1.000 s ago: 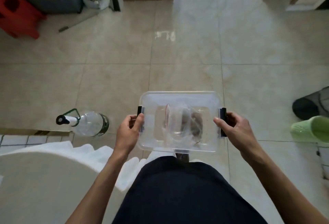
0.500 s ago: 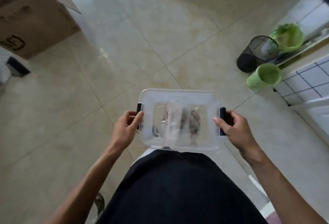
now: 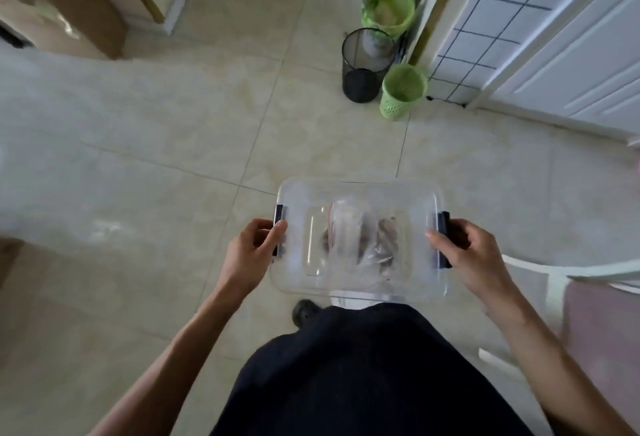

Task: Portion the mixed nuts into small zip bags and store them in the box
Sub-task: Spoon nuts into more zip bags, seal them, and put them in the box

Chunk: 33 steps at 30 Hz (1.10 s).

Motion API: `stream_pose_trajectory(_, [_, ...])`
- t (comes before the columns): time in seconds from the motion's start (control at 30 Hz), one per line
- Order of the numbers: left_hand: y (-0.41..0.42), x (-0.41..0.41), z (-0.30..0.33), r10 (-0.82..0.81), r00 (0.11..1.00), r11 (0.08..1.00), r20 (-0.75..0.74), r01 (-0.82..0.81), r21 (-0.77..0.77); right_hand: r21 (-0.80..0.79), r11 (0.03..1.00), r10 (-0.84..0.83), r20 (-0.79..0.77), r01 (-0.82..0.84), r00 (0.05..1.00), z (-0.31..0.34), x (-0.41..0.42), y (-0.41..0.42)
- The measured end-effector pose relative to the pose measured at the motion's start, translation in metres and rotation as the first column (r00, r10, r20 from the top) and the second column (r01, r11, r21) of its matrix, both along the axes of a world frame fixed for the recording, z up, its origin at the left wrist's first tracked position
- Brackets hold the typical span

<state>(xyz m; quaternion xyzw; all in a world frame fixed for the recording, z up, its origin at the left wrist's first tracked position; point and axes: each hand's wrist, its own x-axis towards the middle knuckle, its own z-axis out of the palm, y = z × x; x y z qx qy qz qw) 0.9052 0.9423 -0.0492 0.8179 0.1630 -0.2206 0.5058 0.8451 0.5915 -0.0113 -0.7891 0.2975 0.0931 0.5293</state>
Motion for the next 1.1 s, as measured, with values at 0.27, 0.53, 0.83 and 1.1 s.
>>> stream_pose_trajectory(0.27, [-0.080,0.138,0.005,-0.109,0.994,0.993,0.031,0.108,0.050,0.028,0.981,-0.191,-0.006,0.191,0.982,-0.008,0.098,-0.064])
stream_pose_trajectory(0.53, [-0.182,0.274,0.015,-0.226,0.971,0.974,0.073,0.227,-0.012,-0.003,0.936,-0.353,-0.011,0.353,0.936,-0.003,0.177,-0.145])
stream_pose_trajectory(0.83, [-0.318,0.405,0.004,-0.518,0.850,0.855,0.101,0.519,0.019,0.053,0.794,-0.606,-0.014,0.606,0.795,-0.010,0.224,-0.222])
stream_pose_trajectory(1.1, [-0.493,0.524,0.017,-0.791,0.607,0.605,0.075,0.794,-0.059,0.053,0.492,-0.870,-0.010,0.869,0.493,-0.006,0.263,-0.274])
